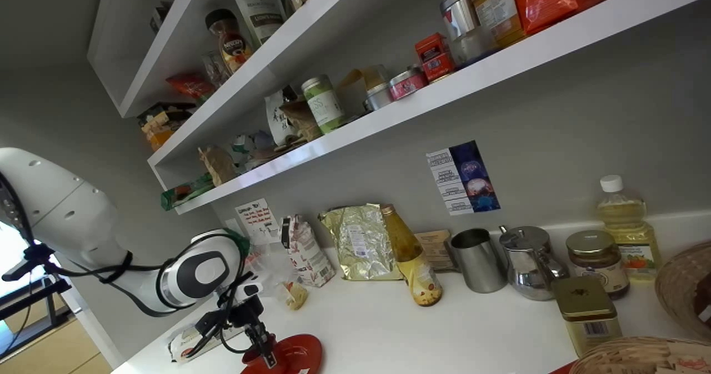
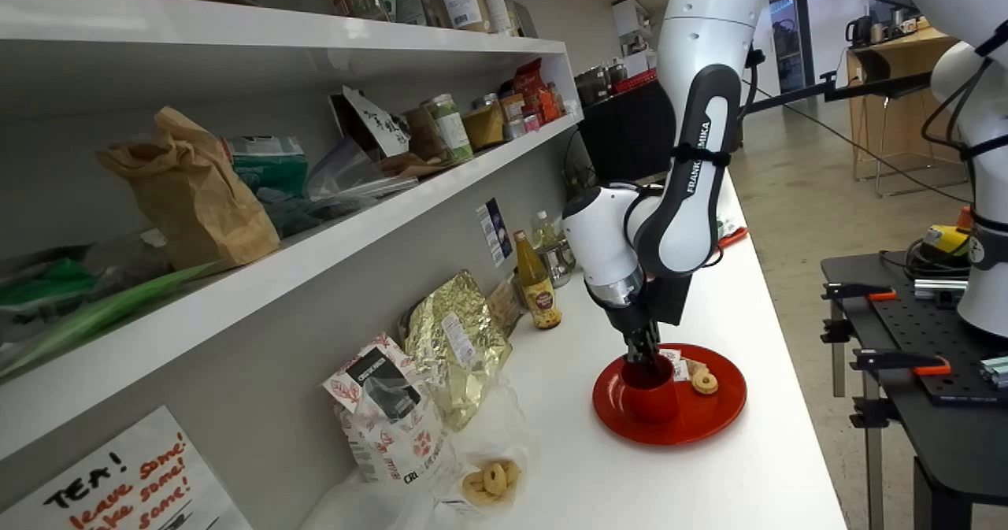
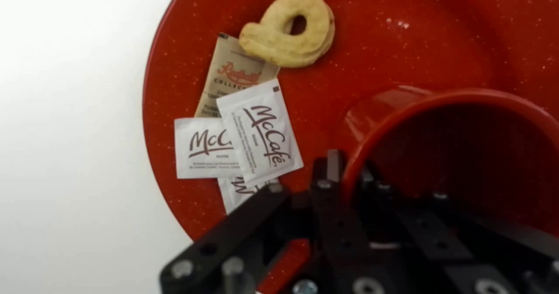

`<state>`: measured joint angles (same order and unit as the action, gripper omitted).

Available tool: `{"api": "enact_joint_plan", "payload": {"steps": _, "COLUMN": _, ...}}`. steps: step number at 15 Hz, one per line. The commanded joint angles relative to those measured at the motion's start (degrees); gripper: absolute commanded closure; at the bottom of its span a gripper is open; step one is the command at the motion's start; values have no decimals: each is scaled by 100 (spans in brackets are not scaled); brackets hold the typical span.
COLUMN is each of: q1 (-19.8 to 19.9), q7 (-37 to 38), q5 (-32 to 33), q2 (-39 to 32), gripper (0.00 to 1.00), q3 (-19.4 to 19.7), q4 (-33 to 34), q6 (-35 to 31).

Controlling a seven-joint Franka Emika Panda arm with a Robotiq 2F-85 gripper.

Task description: Put the red cup onto the red plate

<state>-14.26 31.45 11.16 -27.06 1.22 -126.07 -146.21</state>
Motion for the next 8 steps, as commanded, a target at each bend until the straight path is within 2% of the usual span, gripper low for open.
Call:
{"api": "enact_joint_plan", "payload": {"steps": 1, "q1": -112, "q7": -13, "q5": -40, "q2": 18, "gripper": 68, "q3": 104, "q4": -8, "q6": 20}}
{"api": "enact_joint_plan", "payload": {"steps": 3, "q1": -101, "q7": -48, "q5": -66, "q2": -2, "gripper": 55, "q3": 97, "q4": 5, "q6": 9}}
{"api": "enact_joint_plan", "payload": {"steps": 4, "q1": -103, "q7": -48, "q5": -65, "q2": -3, "gripper": 71, "q3": 98, "q4": 5, "q6": 9}}
{"api": "enact_joint_plan", "payload": {"steps": 6, "q1": -102, "q7": -48, "q5": -65, "q2": -4, "gripper": 58, "q3": 99, "q4": 5, "q6": 9}}
{"api": "enact_joint_plan", "payload": {"steps": 8, "q1": -102, "q7": -48, "q5": -65, "q2": -4, "gripper": 55, "q3": 100, "q4": 5, "q6": 9}}
